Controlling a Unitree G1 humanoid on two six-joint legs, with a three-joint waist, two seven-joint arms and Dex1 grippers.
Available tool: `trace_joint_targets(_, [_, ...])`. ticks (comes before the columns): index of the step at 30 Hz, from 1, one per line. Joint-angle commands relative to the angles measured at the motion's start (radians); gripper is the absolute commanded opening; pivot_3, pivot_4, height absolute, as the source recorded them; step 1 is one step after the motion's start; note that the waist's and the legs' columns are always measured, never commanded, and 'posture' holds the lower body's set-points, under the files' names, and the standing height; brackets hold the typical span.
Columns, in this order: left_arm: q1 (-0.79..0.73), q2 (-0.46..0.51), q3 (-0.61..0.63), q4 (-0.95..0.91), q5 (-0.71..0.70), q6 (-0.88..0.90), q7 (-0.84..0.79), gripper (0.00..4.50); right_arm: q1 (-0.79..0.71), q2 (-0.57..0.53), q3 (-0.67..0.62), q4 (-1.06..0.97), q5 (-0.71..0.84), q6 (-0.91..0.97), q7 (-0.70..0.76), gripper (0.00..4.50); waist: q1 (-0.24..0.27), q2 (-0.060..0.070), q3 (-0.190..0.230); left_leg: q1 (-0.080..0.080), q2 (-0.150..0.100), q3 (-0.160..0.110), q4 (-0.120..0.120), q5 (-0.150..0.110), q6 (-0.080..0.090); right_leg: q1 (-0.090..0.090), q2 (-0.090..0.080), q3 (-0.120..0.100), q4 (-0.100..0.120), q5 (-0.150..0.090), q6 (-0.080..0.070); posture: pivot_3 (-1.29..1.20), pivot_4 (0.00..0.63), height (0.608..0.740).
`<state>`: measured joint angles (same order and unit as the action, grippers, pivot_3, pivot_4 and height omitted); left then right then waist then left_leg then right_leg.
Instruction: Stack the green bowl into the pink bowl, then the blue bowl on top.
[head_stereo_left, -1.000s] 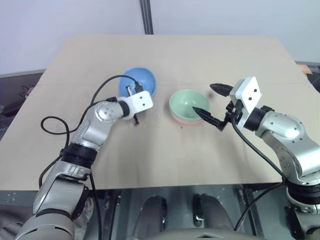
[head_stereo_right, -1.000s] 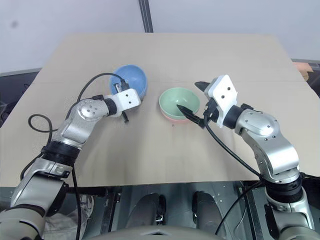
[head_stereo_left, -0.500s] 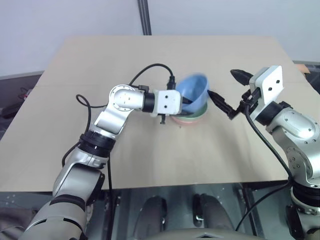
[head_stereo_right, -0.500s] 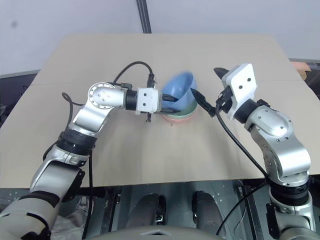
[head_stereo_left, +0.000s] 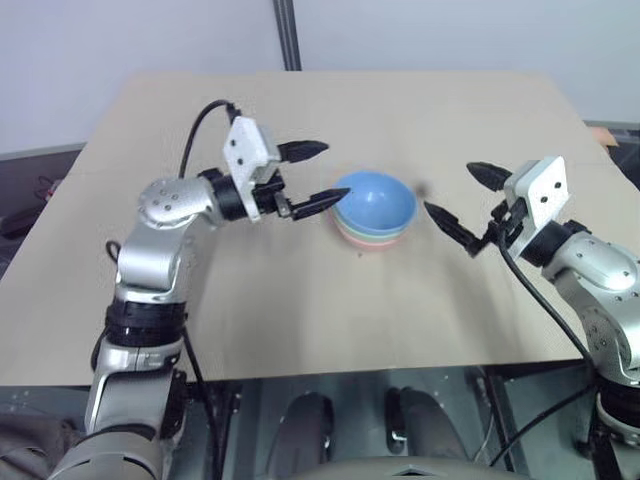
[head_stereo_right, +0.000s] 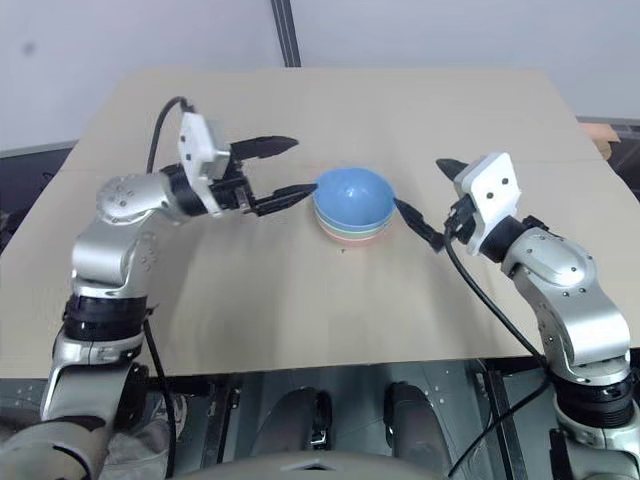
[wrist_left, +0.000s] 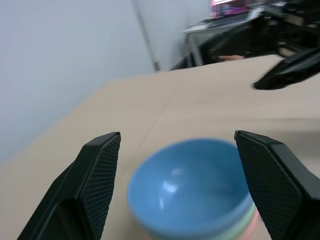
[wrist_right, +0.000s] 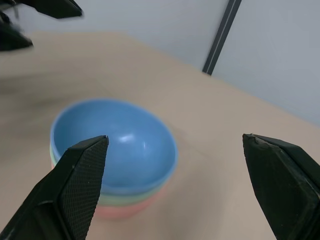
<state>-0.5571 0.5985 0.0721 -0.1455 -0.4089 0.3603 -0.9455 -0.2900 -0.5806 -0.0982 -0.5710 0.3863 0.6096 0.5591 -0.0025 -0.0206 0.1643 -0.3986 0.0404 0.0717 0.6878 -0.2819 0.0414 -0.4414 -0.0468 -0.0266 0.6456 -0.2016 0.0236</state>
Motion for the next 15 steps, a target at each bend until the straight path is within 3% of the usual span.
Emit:
trace_joint_targets(1, [0.110,0.010,0.155,-0.144,-0.125,0.143,0.119,4.47,0.040,-0.045,-0.036,0.040,0.044,-0.045,0.101,4.50,-0.004,0.000,0.000,0.000,0.000,0.000,0.000,0.000,0.000,0.000,0.000,0.000,0.000,0.000,0.000,0.00,0.150,0.740])
trace_joint_targets(6, [0.368,0.001,0.270,-0.289,-0.155,0.155,0.191,4.47,0.080,-0.079,-0.043,0.110,0.034,-0.115,0.168,4.50,-0.007,0.000,0.000,0.001,0.001,0.000,0.000,0.000,0.000,0.000,0.000,0.000,0.001,0.000,0.000,0.00,0.150,0.740])
trace_joint_targets(9, [0.542,0.039,0.334,-0.342,-0.172,0.153,0.152,4.47,0.164,-0.112,-0.131,0.144,0.073,-0.148,0.235,4.50,-0.006,-0.001,0.000,0.001,0.001,0.000,0.000,0.000,0.000,0.000,0.000,0.000,0.001,0.000,0.000,0.00,0.150,0.740])
trace_joint_targets(15, [0.676,0.079,0.425,-0.377,-0.220,0.144,0.126,4.47,0.323,-0.210,-0.303,0.175,0.150,-0.159,0.365,4.50,0.017,-0.001,0.000,0.001,0.001,0.000,0.000,0.000,0.000,0.001,-0.001,-0.001,-0.001,-0.004,-0.001,0.00,0.150,0.740])
